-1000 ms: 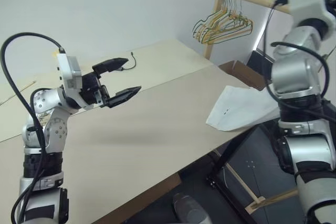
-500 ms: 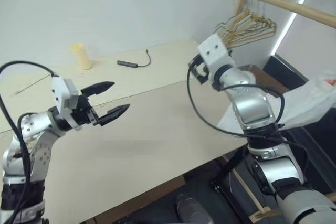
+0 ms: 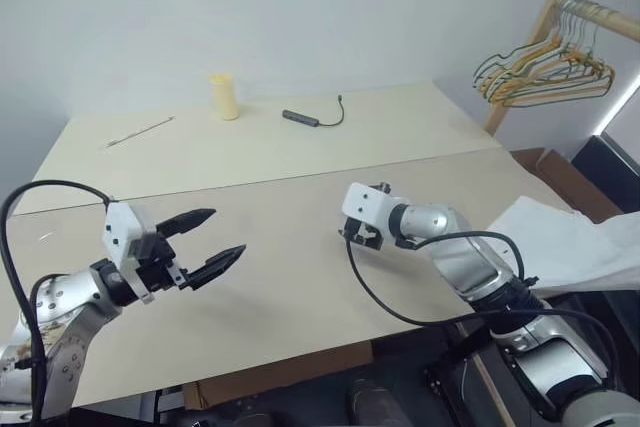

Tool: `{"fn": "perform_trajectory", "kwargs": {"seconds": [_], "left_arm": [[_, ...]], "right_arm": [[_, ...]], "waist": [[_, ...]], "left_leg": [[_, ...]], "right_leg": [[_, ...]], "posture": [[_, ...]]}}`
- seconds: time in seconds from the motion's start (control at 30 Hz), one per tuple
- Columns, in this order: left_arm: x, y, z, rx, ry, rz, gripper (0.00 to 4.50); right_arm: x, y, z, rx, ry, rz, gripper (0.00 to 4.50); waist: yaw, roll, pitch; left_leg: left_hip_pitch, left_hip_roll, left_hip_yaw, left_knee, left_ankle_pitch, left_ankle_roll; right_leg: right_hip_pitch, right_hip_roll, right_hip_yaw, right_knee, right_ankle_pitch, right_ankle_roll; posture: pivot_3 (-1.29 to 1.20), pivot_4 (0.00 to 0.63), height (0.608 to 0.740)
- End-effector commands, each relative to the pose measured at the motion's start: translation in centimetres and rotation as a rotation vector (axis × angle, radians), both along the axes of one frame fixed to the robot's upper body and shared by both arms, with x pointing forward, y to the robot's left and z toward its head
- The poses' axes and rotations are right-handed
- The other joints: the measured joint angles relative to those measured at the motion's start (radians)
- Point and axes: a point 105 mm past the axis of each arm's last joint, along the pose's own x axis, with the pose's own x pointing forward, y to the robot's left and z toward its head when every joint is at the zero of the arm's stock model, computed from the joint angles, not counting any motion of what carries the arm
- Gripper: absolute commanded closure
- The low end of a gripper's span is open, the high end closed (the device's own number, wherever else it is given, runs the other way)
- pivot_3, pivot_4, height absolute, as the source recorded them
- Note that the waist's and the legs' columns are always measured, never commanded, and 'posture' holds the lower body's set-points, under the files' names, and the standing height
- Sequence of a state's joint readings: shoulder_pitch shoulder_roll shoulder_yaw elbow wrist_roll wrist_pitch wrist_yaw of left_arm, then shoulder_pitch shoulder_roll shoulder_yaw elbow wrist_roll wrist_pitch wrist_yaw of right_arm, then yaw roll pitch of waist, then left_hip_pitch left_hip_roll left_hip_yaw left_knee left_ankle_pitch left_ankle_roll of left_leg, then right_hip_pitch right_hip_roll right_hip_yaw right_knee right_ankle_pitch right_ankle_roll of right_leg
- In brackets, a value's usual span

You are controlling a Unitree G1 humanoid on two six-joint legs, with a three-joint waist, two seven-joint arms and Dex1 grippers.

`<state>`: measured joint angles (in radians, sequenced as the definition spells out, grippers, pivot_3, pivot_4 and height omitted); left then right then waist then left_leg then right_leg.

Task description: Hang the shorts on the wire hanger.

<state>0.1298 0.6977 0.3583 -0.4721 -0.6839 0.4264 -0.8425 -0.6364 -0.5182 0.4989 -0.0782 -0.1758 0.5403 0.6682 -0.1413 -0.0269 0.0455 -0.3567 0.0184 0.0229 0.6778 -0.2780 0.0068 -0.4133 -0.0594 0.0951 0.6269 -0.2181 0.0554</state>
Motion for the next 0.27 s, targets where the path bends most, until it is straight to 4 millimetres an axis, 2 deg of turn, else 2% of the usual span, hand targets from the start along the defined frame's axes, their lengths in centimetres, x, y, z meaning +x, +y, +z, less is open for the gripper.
{"fn": "perform_trajectory", "kwargs": {"seconds": [0.03,0.27], "left_arm": [[-0.05,-0.18,0.87,0.006,-0.029,0.01,0.0],[0.41,-0.35,0.54,0.0,-0.008,0.019,0.0]], "right_arm": [[-0.12,0.6,1.49,0.015,-0.061,0.027,0.02],[-0.19,0.82,1.23,0.003,-0.067,0.028,0.02]], "waist": [[0.013,0.0,0.0],[0.035,0.0,0.0]], "left_leg": [[0.0,0.0,0.0,0.0,0.0,0.0],[0.0,0.0,0.006,0.0,0.0,0.0]], "right_leg": [[0.0,0.0,0.0,0.0,0.0,0.0],[0.0,0.0,0.0,0.0,0.0,-0.002]], "posture": [[0.01,0.0,0.74],[0.01,0.0,0.74]]}}
